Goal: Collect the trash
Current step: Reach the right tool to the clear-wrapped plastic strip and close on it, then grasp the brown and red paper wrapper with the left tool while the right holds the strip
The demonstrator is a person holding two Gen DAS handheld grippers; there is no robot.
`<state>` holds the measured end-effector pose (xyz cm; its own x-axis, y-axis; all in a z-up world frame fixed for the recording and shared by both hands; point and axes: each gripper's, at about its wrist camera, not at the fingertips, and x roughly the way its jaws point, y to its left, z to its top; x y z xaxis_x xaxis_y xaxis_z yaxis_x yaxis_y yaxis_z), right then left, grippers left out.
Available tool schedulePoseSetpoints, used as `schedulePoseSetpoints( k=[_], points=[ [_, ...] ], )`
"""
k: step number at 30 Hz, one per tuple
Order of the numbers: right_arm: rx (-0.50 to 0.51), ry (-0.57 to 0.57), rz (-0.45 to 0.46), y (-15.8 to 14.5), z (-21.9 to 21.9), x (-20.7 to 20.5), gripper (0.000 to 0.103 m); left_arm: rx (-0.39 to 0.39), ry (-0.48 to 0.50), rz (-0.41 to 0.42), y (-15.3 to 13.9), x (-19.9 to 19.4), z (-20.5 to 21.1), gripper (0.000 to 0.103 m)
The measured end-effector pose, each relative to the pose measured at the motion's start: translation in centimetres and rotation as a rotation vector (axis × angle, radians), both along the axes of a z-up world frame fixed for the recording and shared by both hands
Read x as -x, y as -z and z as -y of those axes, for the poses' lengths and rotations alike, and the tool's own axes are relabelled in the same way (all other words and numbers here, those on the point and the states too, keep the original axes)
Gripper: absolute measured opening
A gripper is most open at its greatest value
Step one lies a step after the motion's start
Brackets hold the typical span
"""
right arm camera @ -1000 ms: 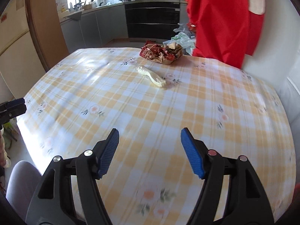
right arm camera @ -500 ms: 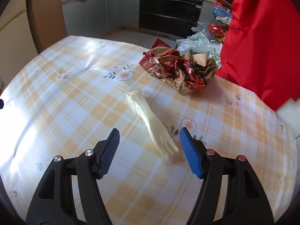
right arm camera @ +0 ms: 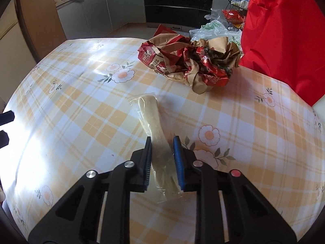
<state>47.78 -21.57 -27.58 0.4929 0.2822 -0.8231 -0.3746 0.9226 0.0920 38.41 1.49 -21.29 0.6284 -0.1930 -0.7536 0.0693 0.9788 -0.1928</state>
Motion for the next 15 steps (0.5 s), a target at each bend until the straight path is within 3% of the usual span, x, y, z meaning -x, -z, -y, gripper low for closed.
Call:
schedulePoseSetpoints(
  k=[3,10,15],
  points=[
    [-0.036,0.055,0.023,-0.2,1.8,0.8,0.023,0.011,-0.021,0.003,0.1,-1.2,0.8,0.078],
    [0.004,0.182,0.166,-0.8,7.3,3.5,0.023,0.043,0.027,0.045,-0.2,-5.2,5.1,0.078],
    [-0.114,0.287,0.150,-0.6,11.1,3.3,0.023,0.088,0.067,0.046,0.2,-9.2,8.6,0.078]
  ],
)
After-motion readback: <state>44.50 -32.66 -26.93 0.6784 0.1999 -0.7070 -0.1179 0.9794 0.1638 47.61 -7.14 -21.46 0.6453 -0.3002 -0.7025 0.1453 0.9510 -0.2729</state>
